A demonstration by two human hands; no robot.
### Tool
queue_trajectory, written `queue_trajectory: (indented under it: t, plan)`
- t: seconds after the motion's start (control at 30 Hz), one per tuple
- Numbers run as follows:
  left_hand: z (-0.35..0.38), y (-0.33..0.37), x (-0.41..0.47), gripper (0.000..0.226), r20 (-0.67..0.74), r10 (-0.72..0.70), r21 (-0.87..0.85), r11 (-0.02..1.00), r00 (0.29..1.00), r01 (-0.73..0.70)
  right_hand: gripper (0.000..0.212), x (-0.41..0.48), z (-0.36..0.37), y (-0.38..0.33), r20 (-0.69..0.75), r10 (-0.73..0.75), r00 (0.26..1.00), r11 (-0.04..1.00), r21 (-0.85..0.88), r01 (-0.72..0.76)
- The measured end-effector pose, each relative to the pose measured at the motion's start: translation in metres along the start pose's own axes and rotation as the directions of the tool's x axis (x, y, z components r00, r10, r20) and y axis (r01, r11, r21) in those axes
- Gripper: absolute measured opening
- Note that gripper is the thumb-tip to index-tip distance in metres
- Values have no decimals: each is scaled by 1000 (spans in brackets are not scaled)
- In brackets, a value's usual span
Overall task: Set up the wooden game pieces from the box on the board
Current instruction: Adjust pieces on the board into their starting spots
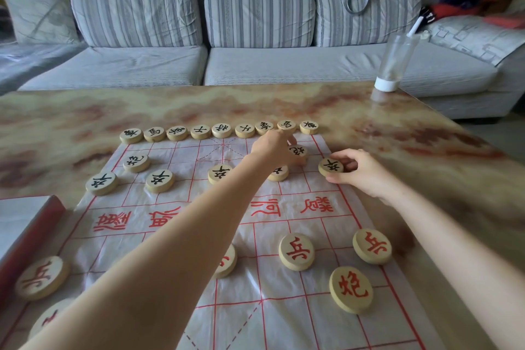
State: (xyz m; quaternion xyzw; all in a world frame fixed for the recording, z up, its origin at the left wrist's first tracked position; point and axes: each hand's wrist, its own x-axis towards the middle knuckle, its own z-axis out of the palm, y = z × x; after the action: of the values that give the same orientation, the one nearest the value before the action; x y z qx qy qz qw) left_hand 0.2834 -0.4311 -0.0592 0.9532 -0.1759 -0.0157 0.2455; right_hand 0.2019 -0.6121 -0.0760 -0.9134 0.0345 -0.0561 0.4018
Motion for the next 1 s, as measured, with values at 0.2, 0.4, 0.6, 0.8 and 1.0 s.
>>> queue_trajectory:
  t: [0.2,0.4,0.6,0.8,1.0]
  plan:
    - [-1,2,1,54,17,2,18,1000,1000,-2,54,-1,-1,0,-2,4,1000,1000,-19,-4]
    - [1,1,2,56,19,4,-5,1000,1000,-4,53,-3,-1,-1,3,6,1000,1000,-19,-6]
    - [3,0,2,58,17,4,-16,1000,1000,-4,53,-3,-1,-3,11,11,1000,1000,-22,-11]
    - [2,-3,1,64,16,0,-35,999,1000,1,57,-4,-1,-2,21,22,1000,1000,7,-22]
    - [-22,-13,-8,53,-57,-49,-196,980,997,37,67,-1,-6,-5,41,68,997,994,86,-72]
